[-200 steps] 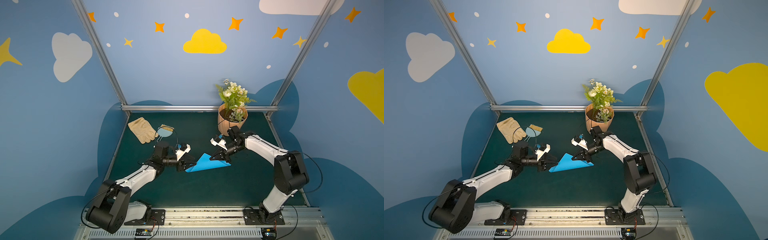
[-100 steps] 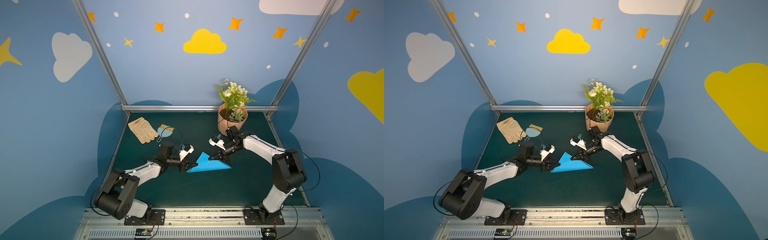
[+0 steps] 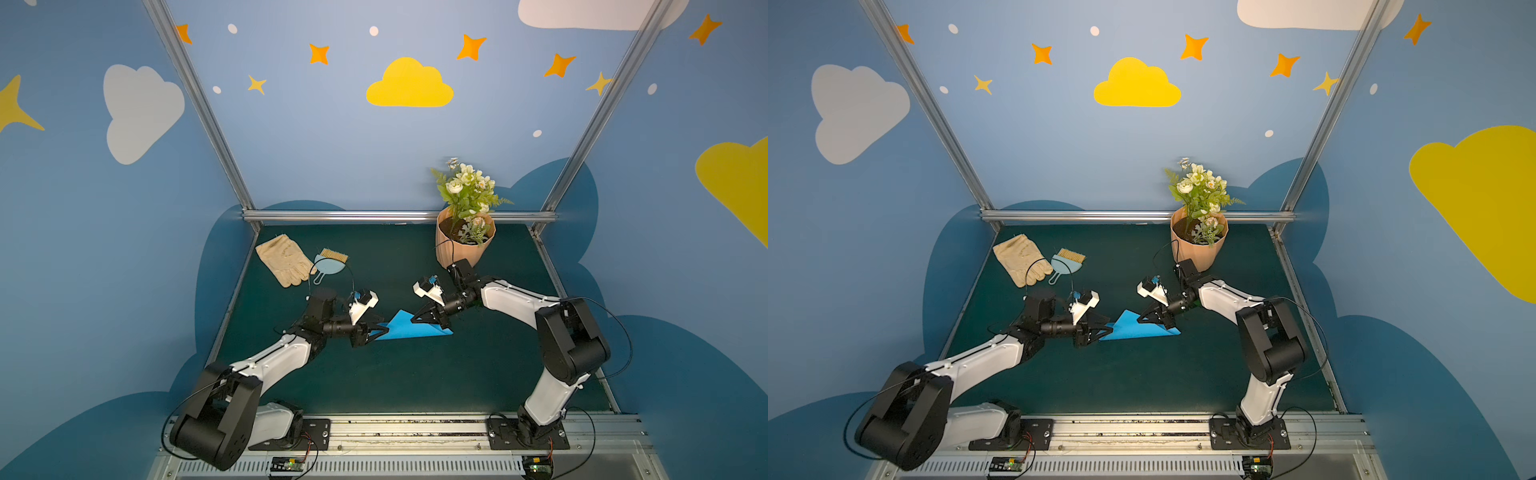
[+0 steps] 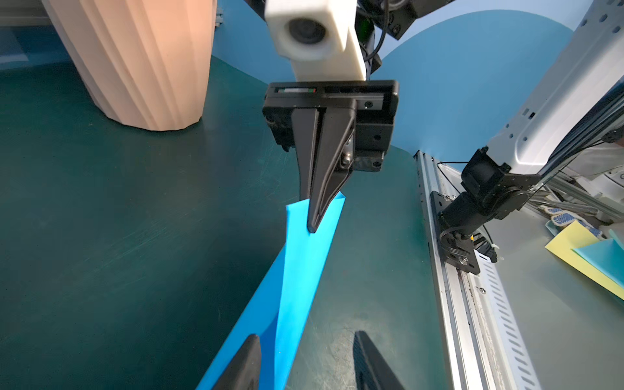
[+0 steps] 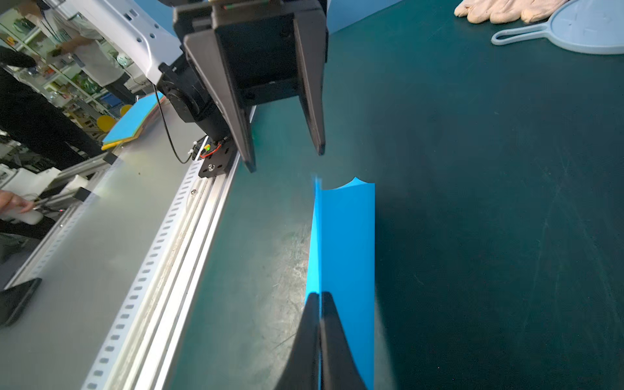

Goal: Fold the square paper diagonally
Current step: Fold the paper at the center of the board.

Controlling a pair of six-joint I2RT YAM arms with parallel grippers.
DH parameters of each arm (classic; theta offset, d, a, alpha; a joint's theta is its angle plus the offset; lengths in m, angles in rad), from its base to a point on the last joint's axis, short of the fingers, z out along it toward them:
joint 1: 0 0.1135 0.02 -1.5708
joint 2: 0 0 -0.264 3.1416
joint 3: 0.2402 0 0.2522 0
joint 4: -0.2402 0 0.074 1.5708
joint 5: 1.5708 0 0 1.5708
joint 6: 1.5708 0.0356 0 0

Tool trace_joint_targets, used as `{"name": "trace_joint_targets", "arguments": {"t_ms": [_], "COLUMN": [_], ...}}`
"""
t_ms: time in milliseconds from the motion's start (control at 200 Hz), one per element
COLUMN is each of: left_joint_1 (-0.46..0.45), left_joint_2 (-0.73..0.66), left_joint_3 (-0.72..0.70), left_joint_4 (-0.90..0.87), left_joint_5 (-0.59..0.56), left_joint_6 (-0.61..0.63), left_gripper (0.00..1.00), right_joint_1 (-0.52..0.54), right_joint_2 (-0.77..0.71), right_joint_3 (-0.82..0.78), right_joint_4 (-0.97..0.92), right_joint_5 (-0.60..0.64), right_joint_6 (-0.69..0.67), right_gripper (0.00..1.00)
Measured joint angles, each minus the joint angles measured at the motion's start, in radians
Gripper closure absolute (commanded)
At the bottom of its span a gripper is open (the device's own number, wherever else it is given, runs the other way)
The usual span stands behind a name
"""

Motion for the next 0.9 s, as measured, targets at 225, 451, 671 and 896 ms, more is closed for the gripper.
{"name": "trace_joint_targets", "arguments": {"t_ms": [225,451,671,896], "left_joint_1": [0.0,-0.008,-0.03,-0.055], "left_joint_2": [-0.014,0.079,0.211,0.299], "left_joint_3": [-0.047,0.052,0.21,0.263], "left_joint_4": [0.005,-0.005,-0.016,-0.035], "left_joint_5": [-0.054,-0.023,0.043,0.107], "left_joint_6": [0.001,0.022,0.053,0.065], "left_gripper": [0.48,0.49,0.53,0.63], "right_joint_1": [0.014,0.033,0.04,0.04], "right_joint_2": [0.0,0.015,0.028,0.028], "right_joint_3": [-0.039,-0.034,-0.021,-0.02], "right_joint_4": [0.112,0.113,0.092,0.07], "right_joint_5": [0.013,0.018,0.023,0.026], "right_joint_6": [0.033,0.01,-0.013,-0.02], "right_gripper": [1.0,1.0,1.0,1.0]}}
